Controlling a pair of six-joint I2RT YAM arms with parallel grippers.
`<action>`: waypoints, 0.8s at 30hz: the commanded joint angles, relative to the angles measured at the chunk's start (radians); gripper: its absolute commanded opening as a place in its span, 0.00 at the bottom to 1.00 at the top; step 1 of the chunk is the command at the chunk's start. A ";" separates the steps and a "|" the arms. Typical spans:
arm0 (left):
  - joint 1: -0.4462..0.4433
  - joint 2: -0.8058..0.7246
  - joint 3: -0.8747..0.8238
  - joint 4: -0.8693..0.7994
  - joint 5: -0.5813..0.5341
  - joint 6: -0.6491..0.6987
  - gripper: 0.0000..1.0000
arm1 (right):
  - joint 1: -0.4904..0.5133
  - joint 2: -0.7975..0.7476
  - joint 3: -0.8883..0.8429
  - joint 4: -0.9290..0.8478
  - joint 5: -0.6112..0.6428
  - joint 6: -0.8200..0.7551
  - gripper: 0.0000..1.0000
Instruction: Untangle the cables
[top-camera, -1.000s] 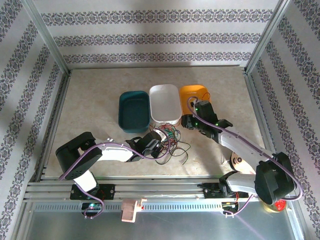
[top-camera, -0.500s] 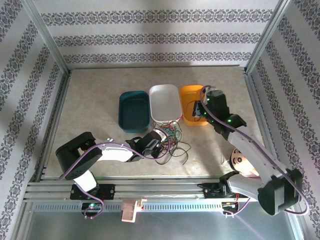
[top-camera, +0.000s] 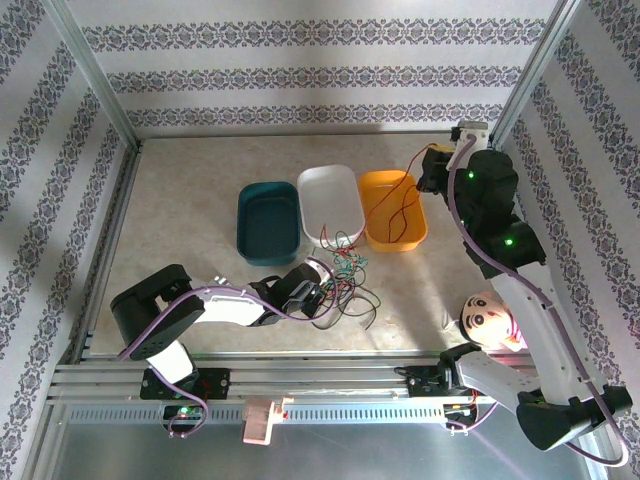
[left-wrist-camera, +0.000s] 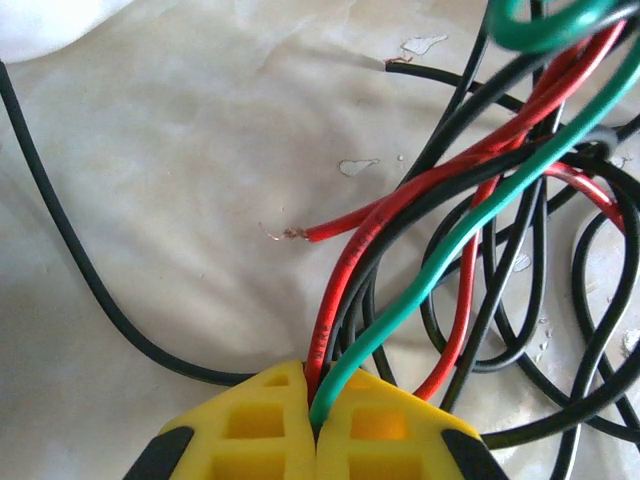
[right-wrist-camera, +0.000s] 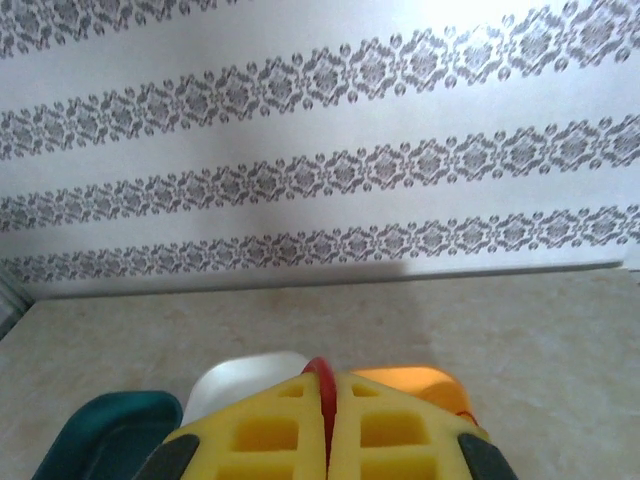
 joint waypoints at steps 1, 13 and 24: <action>0.012 0.022 -0.043 -0.076 0.004 -0.022 0.00 | -0.022 -0.012 0.051 0.086 0.035 -0.035 0.00; 0.011 0.056 -0.056 -0.069 0.002 -0.043 0.00 | -0.078 -0.075 0.051 0.205 0.107 -0.082 0.00; 0.012 0.056 -0.075 -0.067 -0.002 -0.052 0.00 | -0.171 -0.118 0.051 0.258 0.223 -0.127 0.00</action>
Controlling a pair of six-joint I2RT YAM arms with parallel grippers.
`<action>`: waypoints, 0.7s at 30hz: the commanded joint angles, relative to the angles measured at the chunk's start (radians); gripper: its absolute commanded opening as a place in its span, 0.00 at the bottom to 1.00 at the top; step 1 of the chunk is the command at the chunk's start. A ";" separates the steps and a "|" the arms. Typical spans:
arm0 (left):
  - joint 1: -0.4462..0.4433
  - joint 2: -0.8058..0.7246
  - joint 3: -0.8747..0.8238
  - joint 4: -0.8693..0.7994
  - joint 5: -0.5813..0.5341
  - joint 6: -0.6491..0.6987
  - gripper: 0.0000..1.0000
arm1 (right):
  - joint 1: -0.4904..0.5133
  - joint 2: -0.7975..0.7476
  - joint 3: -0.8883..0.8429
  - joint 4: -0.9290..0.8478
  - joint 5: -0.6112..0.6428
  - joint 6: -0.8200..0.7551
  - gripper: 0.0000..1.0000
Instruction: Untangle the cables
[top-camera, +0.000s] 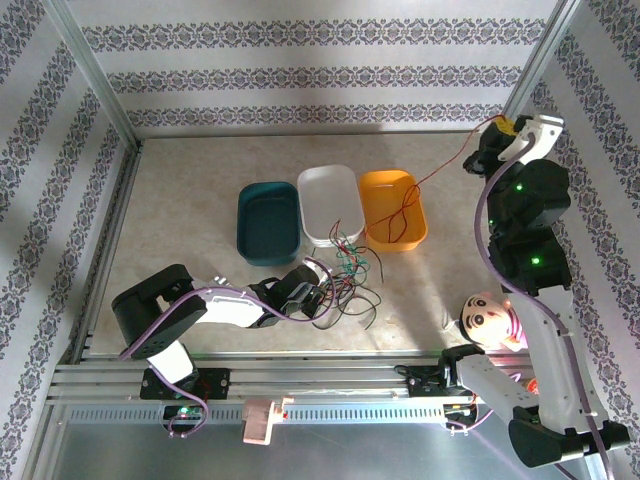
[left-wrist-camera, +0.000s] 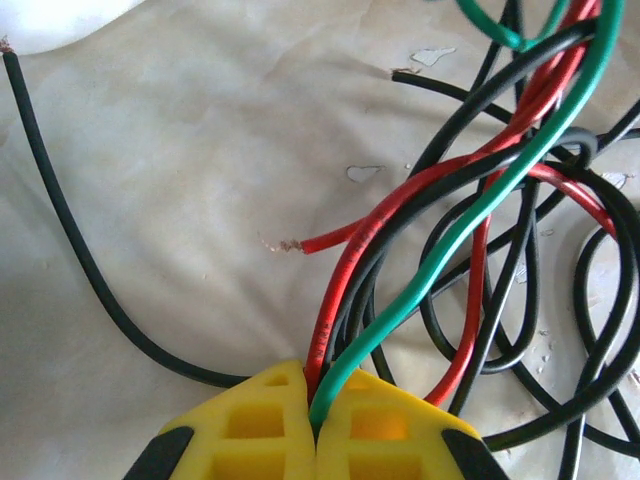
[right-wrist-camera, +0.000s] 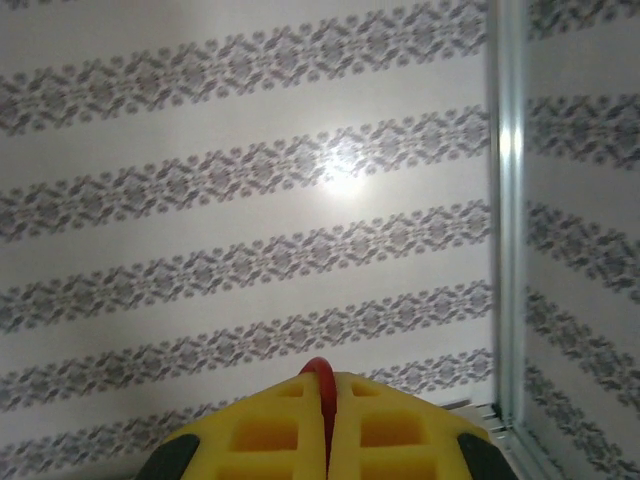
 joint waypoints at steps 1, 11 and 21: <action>0.012 0.046 -0.051 -0.123 0.003 -0.018 0.00 | -0.038 -0.020 0.037 0.062 0.049 -0.024 0.00; 0.012 0.052 -0.064 -0.126 -0.006 -0.023 0.00 | -0.155 -0.036 0.102 0.112 0.035 -0.003 0.00; 0.012 0.055 -0.068 -0.129 -0.002 -0.009 0.00 | -0.210 -0.101 0.108 0.162 0.102 -0.046 0.00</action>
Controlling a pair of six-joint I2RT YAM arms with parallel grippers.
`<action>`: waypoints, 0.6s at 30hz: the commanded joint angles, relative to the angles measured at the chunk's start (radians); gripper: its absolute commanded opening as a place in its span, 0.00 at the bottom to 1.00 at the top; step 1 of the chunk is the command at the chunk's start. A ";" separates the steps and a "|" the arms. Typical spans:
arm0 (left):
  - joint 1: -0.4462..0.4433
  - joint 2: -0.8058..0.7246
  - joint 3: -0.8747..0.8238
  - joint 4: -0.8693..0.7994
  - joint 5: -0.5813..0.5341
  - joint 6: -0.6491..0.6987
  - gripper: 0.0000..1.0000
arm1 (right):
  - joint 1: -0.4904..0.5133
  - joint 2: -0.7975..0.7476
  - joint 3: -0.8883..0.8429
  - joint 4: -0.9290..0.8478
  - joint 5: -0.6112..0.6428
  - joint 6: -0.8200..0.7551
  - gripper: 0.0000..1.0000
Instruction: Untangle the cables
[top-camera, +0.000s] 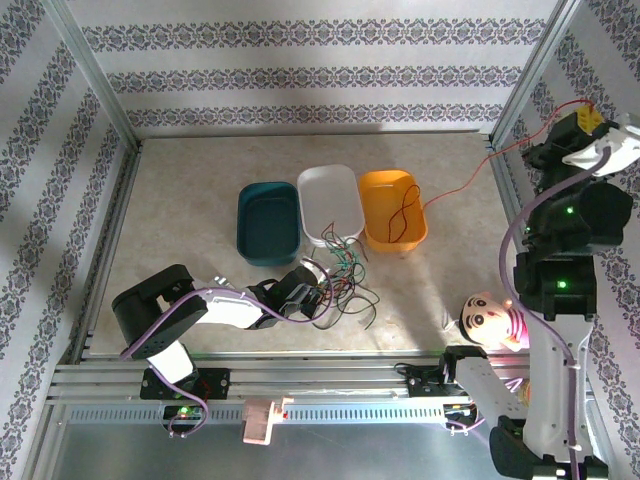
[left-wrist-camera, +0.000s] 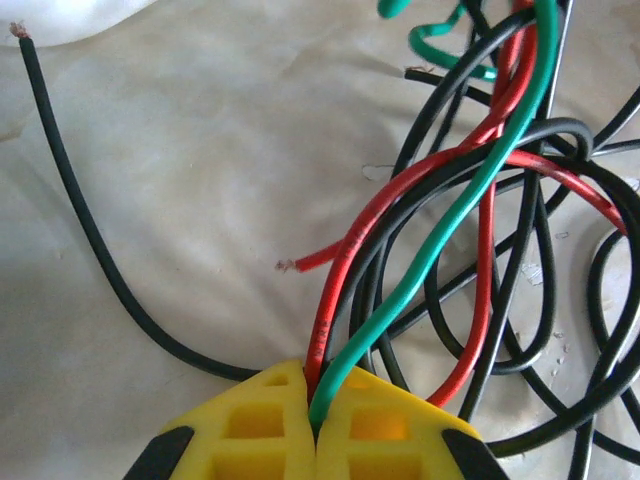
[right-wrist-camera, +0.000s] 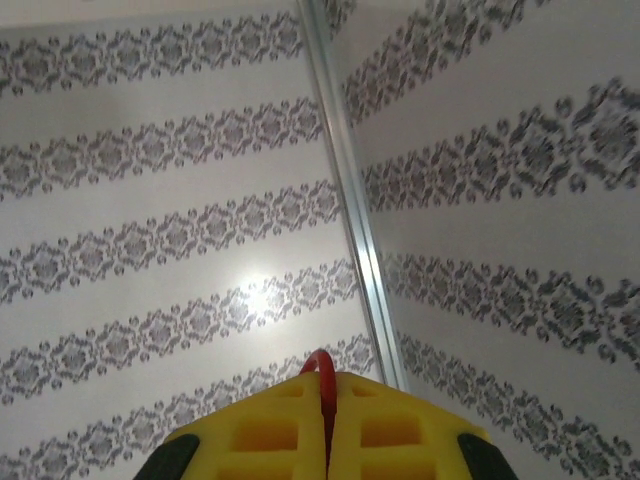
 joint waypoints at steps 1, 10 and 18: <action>0.012 0.054 -0.047 -0.160 0.012 0.007 0.00 | -0.015 -0.033 0.017 0.075 0.061 -0.030 0.00; 0.012 0.038 -0.037 -0.150 0.029 0.027 0.00 | -0.020 0.039 0.074 -0.041 -0.255 0.045 0.00; 0.012 -0.007 -0.030 -0.151 0.013 0.026 0.00 | -0.018 0.212 0.165 -0.141 -0.459 0.135 0.00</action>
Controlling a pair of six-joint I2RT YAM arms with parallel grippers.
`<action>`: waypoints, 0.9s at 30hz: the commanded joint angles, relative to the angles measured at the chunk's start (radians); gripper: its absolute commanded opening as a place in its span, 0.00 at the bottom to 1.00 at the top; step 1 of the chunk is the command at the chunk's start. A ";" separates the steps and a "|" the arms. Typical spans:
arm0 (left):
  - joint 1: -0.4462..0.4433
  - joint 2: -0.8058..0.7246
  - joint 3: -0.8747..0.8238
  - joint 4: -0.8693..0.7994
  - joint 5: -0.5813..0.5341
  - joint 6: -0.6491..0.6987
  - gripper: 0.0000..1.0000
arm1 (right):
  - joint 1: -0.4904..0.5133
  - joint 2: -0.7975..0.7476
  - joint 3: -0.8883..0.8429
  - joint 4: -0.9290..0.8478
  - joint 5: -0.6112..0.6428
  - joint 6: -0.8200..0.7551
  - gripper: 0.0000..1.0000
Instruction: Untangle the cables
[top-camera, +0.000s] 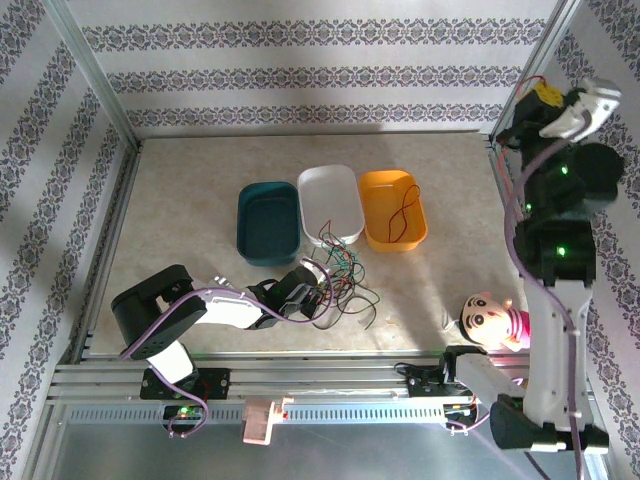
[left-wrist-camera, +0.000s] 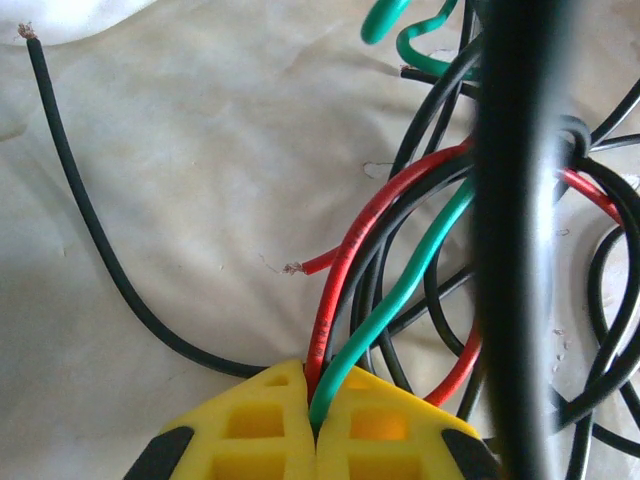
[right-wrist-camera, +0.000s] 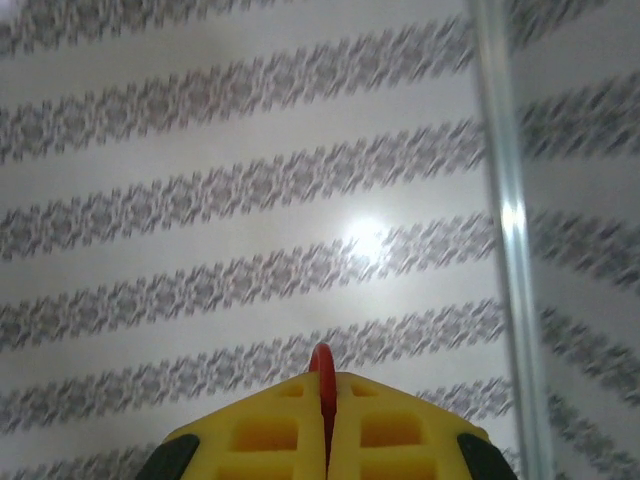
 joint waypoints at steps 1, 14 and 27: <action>0.011 0.000 -0.030 -0.145 0.013 0.022 0.00 | -0.004 0.059 0.057 -0.063 -0.126 0.054 0.00; 0.011 0.002 -0.017 -0.150 0.013 0.014 0.00 | 0.110 0.199 -0.038 -0.065 -0.030 -0.046 0.00; 0.011 -0.006 -0.011 -0.155 0.014 0.020 0.00 | 0.203 0.233 -0.354 -0.033 0.048 0.018 0.00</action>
